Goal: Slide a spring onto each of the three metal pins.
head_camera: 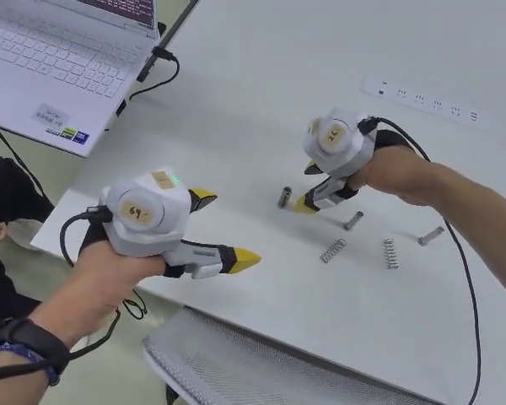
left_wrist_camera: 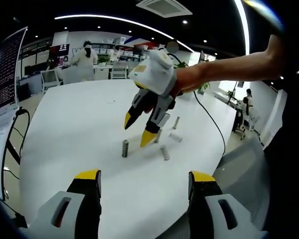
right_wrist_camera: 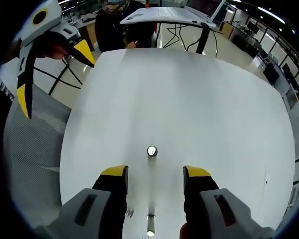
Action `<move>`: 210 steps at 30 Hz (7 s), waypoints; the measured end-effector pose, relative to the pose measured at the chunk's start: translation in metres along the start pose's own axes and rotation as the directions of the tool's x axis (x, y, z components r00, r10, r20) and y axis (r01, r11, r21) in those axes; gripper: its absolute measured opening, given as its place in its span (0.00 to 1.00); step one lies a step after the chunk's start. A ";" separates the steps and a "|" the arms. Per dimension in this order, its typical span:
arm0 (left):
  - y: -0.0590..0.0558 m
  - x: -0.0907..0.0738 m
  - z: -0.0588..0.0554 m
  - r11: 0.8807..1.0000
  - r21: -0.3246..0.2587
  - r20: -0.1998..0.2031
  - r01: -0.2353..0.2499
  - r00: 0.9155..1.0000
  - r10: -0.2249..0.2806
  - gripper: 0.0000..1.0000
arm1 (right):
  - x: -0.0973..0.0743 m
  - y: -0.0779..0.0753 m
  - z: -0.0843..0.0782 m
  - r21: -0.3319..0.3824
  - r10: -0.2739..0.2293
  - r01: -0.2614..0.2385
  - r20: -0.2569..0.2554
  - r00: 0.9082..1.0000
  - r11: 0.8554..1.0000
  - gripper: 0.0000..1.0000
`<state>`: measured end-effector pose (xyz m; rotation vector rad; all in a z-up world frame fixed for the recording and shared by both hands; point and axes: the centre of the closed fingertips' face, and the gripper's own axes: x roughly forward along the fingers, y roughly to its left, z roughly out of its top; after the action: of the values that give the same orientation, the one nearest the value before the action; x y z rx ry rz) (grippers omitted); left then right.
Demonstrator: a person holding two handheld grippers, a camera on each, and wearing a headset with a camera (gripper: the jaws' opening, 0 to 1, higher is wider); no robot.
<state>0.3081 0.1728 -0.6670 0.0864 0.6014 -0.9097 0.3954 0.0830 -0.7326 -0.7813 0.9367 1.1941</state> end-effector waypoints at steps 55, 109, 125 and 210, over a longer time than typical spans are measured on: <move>-0.005 0.009 0.031 0.999 0.047 0.006 -0.008 1.000 0.008 0.68 | -0.095 0.019 -0.107 0.420 -0.314 0.205 0.208 0.927 0.884 0.54; -0.019 0.020 0.044 0.997 0.076 -0.001 0.006 1.000 -0.006 0.69 | -0.156 0.084 -0.186 0.722 -0.512 0.175 0.277 0.813 0.669 0.71; -0.021 0.015 0.041 0.998 0.065 0.001 -0.014 1.000 0.014 0.69 | -0.157 0.087 -0.183 0.732 -0.520 0.162 0.292 0.803 0.661 0.72; -0.075 0.181 -0.030 0.977 0.072 -0.238 0.199 0.955 -0.177 0.34 | -0.160 0.109 -0.202 0.753 -0.510 0.149 0.273 0.816 0.641 0.72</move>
<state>0.3210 0.0064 -0.7734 0.2260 0.7919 -1.1232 0.2359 -0.1391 -0.6746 -0.0100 0.7024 0.5418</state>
